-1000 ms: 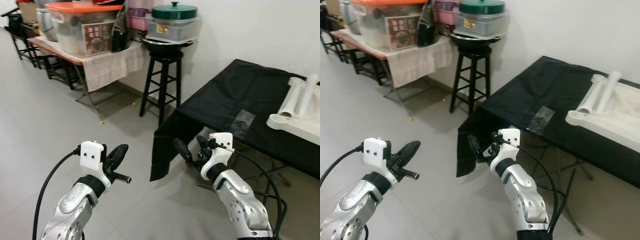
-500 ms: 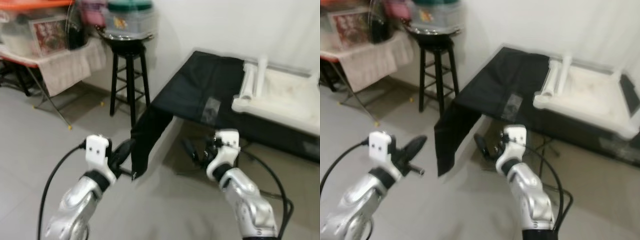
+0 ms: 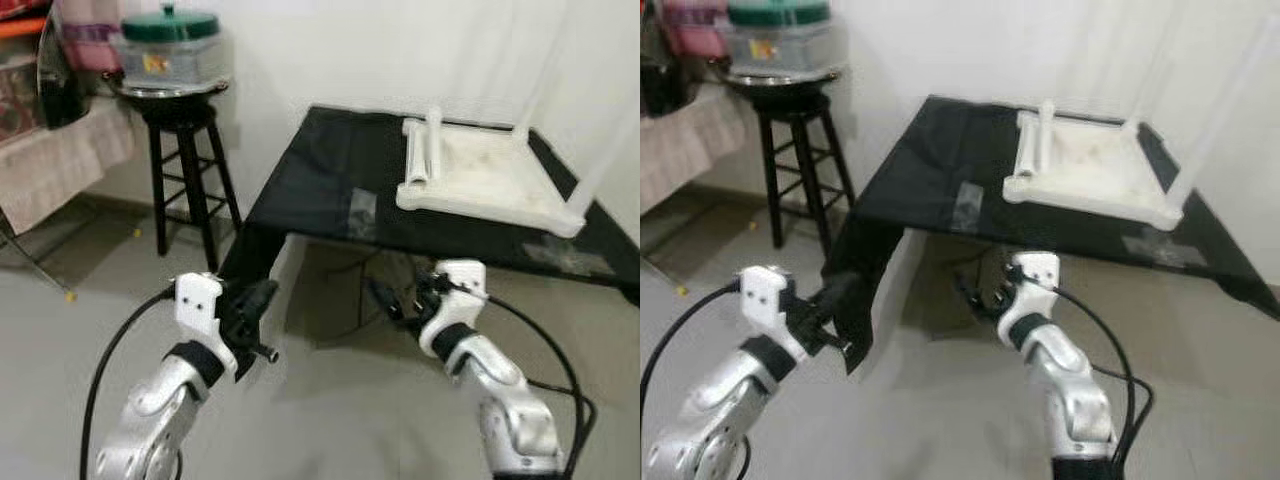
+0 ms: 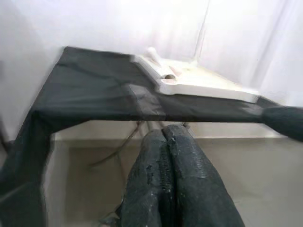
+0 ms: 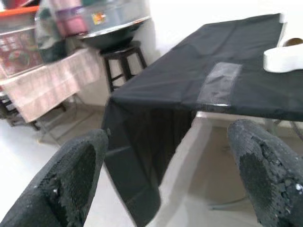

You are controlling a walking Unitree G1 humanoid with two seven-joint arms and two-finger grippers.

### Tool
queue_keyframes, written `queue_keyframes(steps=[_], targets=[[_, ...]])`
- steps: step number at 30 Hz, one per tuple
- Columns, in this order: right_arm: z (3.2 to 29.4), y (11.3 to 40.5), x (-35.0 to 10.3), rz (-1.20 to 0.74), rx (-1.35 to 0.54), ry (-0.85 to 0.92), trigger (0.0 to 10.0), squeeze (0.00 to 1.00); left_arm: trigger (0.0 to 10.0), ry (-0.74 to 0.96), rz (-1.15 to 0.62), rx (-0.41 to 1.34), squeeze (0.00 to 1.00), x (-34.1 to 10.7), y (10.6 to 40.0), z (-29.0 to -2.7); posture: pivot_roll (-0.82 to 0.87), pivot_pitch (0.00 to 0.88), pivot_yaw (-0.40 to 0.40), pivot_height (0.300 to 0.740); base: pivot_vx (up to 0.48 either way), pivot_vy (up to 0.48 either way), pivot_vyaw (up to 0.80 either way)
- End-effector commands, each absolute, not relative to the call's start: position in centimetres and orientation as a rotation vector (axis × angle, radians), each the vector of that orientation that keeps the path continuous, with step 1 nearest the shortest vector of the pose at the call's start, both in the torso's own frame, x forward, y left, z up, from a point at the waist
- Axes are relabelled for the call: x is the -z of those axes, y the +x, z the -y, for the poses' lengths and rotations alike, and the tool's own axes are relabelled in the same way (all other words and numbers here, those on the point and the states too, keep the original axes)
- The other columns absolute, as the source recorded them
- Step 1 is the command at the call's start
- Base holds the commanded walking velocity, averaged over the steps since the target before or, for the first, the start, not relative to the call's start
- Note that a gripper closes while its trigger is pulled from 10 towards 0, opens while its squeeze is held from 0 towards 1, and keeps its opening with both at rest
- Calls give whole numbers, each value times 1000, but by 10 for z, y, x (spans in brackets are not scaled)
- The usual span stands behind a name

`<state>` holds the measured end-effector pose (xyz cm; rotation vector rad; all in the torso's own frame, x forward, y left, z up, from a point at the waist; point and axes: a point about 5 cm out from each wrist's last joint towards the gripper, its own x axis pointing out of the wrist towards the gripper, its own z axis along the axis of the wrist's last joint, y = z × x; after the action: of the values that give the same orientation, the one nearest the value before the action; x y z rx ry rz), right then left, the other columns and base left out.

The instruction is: Building children table

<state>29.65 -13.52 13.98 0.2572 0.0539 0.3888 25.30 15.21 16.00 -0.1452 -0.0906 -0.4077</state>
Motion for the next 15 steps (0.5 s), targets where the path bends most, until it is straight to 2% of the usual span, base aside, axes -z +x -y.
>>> queue_keyframes(steps=[1, 2, 15], targets=[[142, 297, -144, -29, -372, 251, 10000, 0, 10000, -148, 101, 421, 0, -162, 253, -149, -59, 0, -65, 740, 371, 0, 0], [142, 297, -144, -29, -372, 251, 10000, 0, 10000, -148, 101, 421, 0, -162, 253, -149, -59, 0, -65, 740, 371, 0, 0], [142, 298, -143, -41, -371, 241, 10000, 0, 10000, -148, 111, 436, 0, -163, 253, -149, -63, 0, -62, 740, 412, 0, -800]])
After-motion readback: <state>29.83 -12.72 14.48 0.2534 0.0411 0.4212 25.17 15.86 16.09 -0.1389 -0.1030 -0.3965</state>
